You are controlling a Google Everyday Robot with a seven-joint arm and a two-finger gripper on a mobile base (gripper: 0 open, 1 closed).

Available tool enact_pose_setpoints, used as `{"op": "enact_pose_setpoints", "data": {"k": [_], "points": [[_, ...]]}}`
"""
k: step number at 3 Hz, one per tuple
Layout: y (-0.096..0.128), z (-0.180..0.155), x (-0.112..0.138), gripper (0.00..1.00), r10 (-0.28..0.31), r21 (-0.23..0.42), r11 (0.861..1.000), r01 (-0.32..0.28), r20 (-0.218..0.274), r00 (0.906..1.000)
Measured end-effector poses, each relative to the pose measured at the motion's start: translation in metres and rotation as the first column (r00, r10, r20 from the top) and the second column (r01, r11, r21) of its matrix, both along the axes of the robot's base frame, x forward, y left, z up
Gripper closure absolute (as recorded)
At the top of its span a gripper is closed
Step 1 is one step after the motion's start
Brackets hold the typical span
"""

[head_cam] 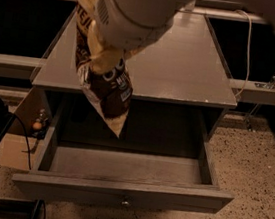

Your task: Pick brown chip bag from top drawer and place on counter

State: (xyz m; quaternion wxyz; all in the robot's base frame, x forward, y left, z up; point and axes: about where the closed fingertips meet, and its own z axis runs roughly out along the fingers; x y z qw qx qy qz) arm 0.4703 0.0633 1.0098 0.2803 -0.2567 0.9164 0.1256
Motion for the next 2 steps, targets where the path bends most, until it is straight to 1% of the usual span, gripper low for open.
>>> {"op": "enact_pose_setpoints", "data": {"k": [1, 2], "points": [[-0.001, 0.033, 0.011, 1.0, 0.017, 0.011, 1.0, -0.017, 0.031, 0.9994], [-0.005, 0.042, 0.025, 1.0, 0.042, 0.038, 0.998, -0.045, 0.09, 0.9951]]}}
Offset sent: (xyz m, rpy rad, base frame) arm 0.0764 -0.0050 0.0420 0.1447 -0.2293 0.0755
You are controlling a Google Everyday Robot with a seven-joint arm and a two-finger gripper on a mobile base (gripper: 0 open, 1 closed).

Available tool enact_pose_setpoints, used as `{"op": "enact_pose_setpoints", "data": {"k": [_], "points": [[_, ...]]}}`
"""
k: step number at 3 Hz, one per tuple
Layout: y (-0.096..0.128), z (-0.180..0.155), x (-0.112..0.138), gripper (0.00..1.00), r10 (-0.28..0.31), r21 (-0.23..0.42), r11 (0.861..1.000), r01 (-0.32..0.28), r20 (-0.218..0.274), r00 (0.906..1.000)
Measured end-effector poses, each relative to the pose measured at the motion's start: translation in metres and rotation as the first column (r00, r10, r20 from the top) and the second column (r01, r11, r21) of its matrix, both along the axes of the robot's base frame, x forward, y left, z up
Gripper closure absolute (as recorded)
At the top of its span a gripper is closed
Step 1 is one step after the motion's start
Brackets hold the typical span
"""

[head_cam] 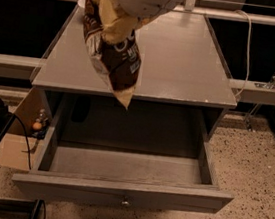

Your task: Pick brown chip bag from top drawer and place on counter

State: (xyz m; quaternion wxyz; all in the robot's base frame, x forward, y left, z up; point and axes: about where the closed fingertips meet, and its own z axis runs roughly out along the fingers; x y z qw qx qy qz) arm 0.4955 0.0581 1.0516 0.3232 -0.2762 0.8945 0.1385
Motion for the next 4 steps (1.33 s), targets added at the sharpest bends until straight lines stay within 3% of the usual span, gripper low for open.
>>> {"op": "enact_pose_setpoints", "data": {"k": [1, 3, 4], "points": [[0.001, -0.004, 0.039, 1.0, 0.043, 0.068, 0.996, -0.051, 0.12, 0.9919], [-0.003, -0.024, 0.087, 1.0, 0.079, 0.127, 0.986, -0.11, 0.227, 0.9707], [0.002, -0.031, 0.099, 1.0, 0.203, 0.088, 0.968, -0.233, 0.264, 0.9429]]}}
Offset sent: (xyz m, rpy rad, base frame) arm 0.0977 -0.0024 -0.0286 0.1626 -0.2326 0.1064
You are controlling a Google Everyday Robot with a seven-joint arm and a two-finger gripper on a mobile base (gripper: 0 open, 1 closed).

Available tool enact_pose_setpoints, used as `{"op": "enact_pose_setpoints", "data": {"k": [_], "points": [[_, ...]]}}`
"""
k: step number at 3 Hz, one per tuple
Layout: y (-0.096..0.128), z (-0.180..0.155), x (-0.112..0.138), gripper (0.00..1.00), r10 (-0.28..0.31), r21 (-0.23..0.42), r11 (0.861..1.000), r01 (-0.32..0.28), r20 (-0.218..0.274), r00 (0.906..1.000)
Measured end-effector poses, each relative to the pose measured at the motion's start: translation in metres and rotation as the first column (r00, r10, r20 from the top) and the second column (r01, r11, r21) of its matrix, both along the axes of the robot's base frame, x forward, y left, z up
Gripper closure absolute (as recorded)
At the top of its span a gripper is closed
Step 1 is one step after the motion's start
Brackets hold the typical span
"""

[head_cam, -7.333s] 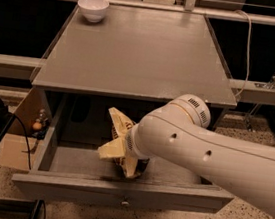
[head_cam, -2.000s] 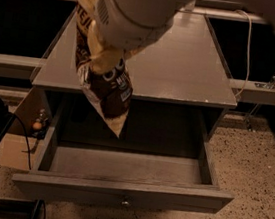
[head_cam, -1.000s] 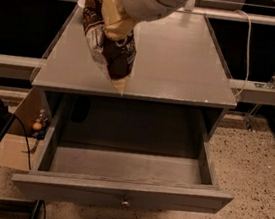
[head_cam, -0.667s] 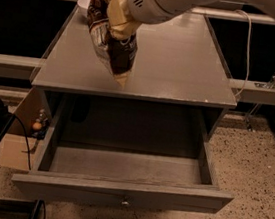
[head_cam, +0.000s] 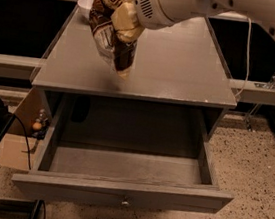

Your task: Pick brown chip bag from top drawer and place on counter

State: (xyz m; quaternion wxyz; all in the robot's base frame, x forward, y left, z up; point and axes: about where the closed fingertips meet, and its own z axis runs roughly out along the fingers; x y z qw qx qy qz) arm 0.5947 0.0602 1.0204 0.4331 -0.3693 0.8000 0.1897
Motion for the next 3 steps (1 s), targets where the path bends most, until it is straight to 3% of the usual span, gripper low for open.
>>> {"op": "enact_pose_setpoints", "data": {"k": [1, 2, 3], "points": [[0.008, 0.002, -0.006, 1.0, 0.177, -0.116, 0.978, -0.174, 0.02, 0.984], [0.005, -0.003, -0.016, 1.0, 0.237, -0.179, 0.957, -0.23, 0.023, 0.9711], [0.009, 0.004, -0.017, 1.0, 0.264, -0.174, 0.953, -0.25, 0.063, 0.9625]]}}
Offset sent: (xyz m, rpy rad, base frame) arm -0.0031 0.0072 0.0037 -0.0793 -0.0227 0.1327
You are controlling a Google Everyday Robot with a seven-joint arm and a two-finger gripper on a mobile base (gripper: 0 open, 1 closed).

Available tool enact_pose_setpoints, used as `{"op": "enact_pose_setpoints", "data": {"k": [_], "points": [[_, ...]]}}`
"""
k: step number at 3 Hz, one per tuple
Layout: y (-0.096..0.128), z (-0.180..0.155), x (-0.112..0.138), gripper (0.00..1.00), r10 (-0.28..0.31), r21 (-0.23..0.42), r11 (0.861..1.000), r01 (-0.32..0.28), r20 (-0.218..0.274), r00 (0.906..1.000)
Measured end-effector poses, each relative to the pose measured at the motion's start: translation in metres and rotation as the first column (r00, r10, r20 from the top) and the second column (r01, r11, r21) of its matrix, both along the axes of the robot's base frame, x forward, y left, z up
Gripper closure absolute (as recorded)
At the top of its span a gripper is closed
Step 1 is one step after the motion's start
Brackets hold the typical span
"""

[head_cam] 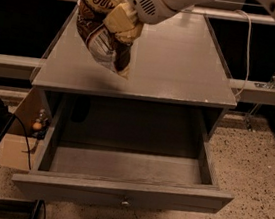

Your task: Pick brown chip bag from top drawer and place on counter

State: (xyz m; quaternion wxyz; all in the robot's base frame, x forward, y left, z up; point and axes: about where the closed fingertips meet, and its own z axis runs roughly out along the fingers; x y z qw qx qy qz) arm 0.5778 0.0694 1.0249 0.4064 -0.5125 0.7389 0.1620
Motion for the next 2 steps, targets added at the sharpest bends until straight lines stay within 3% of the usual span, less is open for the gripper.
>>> {"op": "enact_pose_setpoints", "data": {"k": [1, 2], "points": [[0.0038, 0.0041, 0.0025, 1.0, 0.113, -0.012, 0.994, -0.113, 0.062, 0.9916], [0.009, 0.0021, 0.0112, 1.0, 0.282, -0.06, 0.959, -0.277, 0.108, 0.9532]]}}
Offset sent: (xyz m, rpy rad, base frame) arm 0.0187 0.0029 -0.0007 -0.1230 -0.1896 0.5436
